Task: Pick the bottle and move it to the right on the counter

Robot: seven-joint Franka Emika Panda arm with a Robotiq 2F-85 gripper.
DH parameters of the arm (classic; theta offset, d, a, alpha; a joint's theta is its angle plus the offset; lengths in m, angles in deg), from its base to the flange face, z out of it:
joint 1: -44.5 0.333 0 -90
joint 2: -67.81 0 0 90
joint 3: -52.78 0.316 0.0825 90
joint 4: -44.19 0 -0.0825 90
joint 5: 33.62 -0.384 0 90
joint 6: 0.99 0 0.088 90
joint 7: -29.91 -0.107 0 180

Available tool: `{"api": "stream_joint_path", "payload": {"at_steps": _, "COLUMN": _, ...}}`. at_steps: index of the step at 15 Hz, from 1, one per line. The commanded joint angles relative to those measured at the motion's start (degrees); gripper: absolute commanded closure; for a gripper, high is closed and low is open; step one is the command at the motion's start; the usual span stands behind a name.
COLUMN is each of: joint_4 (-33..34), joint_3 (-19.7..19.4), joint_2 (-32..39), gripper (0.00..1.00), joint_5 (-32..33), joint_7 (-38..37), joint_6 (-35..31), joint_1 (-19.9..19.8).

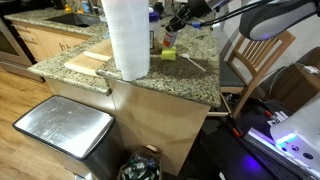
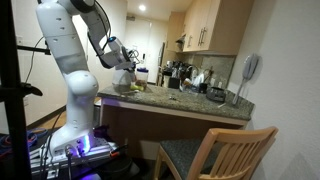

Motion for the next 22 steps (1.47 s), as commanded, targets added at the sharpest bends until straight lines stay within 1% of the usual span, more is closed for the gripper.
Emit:
{"api": "stream_joint_path", "payload": {"at_steps": 1, "joint_4": -0.65, "joint_3": 4.42, "joint_2": -1.02, "gripper": 0.88, "joint_5": -2.65, "joint_7": -6.05, "joint_6": -7.89, "joint_1": -5.0}}
{"api": "stream_joint_path", "payload": {"at_steps": 3, "joint_4": -0.93, "joint_3": 8.36, "joint_2": -1.73, "gripper": 0.88, "joint_5": -5.38, "joint_7": -7.68, "joint_6": -14.95, "joint_1": -9.51}}
{"api": "stream_joint_path", "payload": {"at_steps": 4, "joint_4": -1.13, "joint_3": 11.17, "joint_2": -2.4, "gripper": 0.88, "joint_5": -8.09, "joint_7": -7.6, "joint_6": -18.46, "joint_1": -12.5}}
{"api": "stream_joint_path", "payload": {"at_steps": 5, "joint_4": 3.09, "joint_3": 8.16, "joint_2": -3.23, "gripper": 0.88, "joint_5": -12.19, "joint_7": -7.22, "joint_6": -13.21, "joint_1": -6.8}}
{"api": "stream_joint_path", "payload": {"at_steps": 6, "joint_4": 1.78, "joint_3": 13.13, "joint_2": -5.94, "gripper": 0.88, "joint_5": -16.9, "joint_7": -6.98, "joint_6": -14.47, "joint_1": -12.4}}
{"api": "stream_joint_path", "payload": {"at_steps": 7, "joint_4": 1.98, "joint_3": 15.88, "joint_2": -7.9, "gripper": 0.88, "joint_5": -20.65, "joint_7": -7.28, "joint_6": -14.18, "joint_1": -14.98}}
{"api": "stream_joint_path", "payload": {"at_steps": 9, "joint_4": 1.66, "joint_3": 22.77, "joint_2": -13.49, "gripper": 0.88, "joint_5": -27.3, "joint_7": -7.7, "joint_6": -13.91, "joint_1": -22.0}}
{"api": "stream_joint_path", "payload": {"at_steps": 10, "joint_4": 0.9, "joint_3": 10.01, "joint_2": -19.05, "gripper": 0.88, "joint_5": -26.74, "joint_7": -9.24, "joint_6": -8.42, "joint_1": -10.23}}
{"api": "stream_joint_path", "payload": {"at_steps": 11, "joint_4": 0.7, "joint_3": 10.37, "joint_2": -21.74, "gripper": 0.88, "joint_5": -28.45, "joint_7": -9.26, "joint_6": -7.27, "joint_1": -11.26}}
{"api": "stream_joint_path", "payload": {"at_steps": 12, "joint_4": 0.84, "joint_3": 8.77, "joint_2": -24.04, "gripper": 0.88, "joint_5": -35.33, "joint_7": -4.04, "joint_6": -5.56, "joint_1": -9.21}}
{"api": "stream_joint_path", "payload": {"at_steps": 13, "joint_4": 0.82, "joint_3": 6.78, "joint_2": -27.55, "gripper": 0.88, "joint_5": -37.09, "joint_7": -4.56, "joint_6": -3.72, "joint_1": -8.72}}
{"api": "stream_joint_path", "payload": {"at_steps": 15, "joint_4": 2.34, "joint_3": 3.08, "joint_2": -35.22, "gripper": 0.88, "joint_5": -40.3, "joint_7": -4.41, "joint_6": 2.42, "joint_1": -8.94}}
{"api": "stream_joint_path", "payload": {"at_steps": 17, "joint_4": 4.22, "joint_3": -0.39, "joint_2": -42.4, "gripper": 0.88, "joint_5": -40.28, "joint_7": -4.92, "joint_6": 8.81, "joint_1": -10.84}}
{"api": "stream_joint_path", "payload": {"at_steps": 18, "joint_4": 3.46, "joint_3": 1.4, "joint_2": -35.83, "gripper": 0.63, "joint_5": -39.28, "joint_7": -4.7, "joint_6": 3.72, "joint_1": -8.93}}
{"api": "stream_joint_path", "payload": {"at_steps": 20, "joint_4": 4.02, "joint_3": -1.12, "joint_2": -41.57, "gripper": 0.63, "joint_5": -38.87, "joint_7": -5.25, "joint_6": 8.01, "joint_1": -9.16}}
{"api": "stream_joint_path", "payload": {"at_steps": 21, "joint_4": 4.0, "joint_3": -1.26, "joint_2": -42.81, "gripper": 0.88, "joint_5": -38.85, "joint_7": -5.46, "joint_6": 8.77, "joint_1": -9.21}}
{"api": "stream_joint_path", "payload": {"at_steps": 22, "joint_4": 3.84, "joint_3": -1.22, "joint_2": -41.33, "gripper": 0.88, "joint_5": -38.92, "joint_7": -5.76, "joint_6": 9.62, "joint_1": -10.14}}
